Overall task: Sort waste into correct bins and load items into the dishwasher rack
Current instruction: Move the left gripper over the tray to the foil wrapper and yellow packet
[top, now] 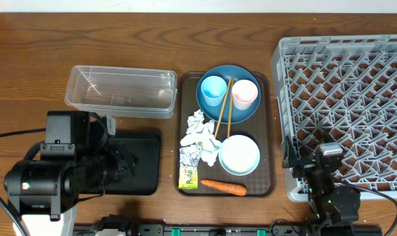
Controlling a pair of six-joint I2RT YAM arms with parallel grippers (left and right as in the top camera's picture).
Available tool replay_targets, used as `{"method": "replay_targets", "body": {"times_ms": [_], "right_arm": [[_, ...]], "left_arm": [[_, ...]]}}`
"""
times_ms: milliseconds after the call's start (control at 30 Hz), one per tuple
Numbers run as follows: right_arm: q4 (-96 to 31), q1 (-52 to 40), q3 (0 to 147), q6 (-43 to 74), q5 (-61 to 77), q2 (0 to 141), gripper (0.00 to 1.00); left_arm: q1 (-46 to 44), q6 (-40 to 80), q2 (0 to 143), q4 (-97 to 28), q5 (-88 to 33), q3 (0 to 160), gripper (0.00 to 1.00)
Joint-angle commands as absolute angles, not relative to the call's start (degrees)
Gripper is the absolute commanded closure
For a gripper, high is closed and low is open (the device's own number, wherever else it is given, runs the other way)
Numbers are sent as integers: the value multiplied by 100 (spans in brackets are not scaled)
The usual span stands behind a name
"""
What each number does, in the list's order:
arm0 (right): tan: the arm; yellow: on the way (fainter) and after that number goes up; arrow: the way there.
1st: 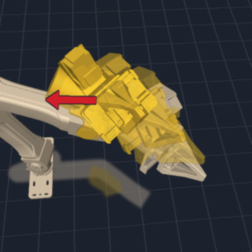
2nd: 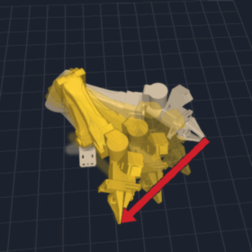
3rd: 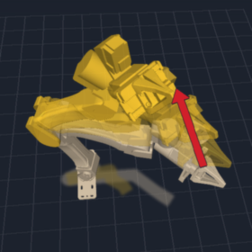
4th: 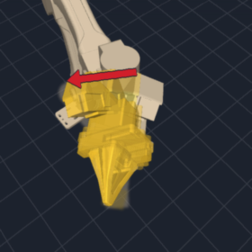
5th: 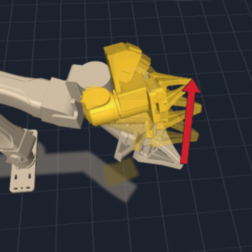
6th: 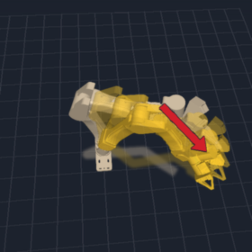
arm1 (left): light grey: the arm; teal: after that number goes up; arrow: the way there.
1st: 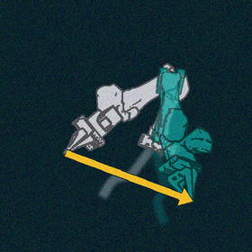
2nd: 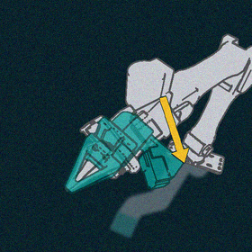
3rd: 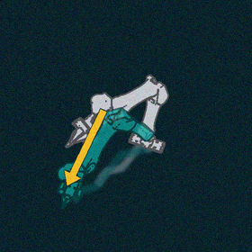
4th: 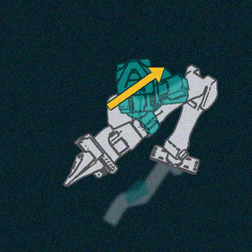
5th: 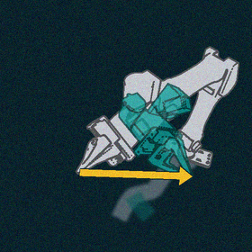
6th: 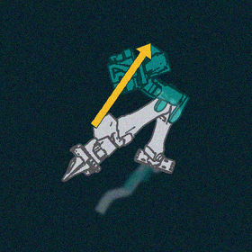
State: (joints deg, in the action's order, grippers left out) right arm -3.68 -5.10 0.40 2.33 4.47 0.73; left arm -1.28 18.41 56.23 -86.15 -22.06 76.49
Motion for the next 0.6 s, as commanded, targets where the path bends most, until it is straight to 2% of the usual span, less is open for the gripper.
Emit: {"method": "replay_targets", "body": {"times_ms": [0,567], "right_arm": [[-390,-565,32,207,449,64,1],[-390,-565,32,207,449,64,1]], "left_arm": [[-110,1938,5596,-8549,-2003,7511,65],[-110,2174,5599,-7926,-2012,6340,65]]}}
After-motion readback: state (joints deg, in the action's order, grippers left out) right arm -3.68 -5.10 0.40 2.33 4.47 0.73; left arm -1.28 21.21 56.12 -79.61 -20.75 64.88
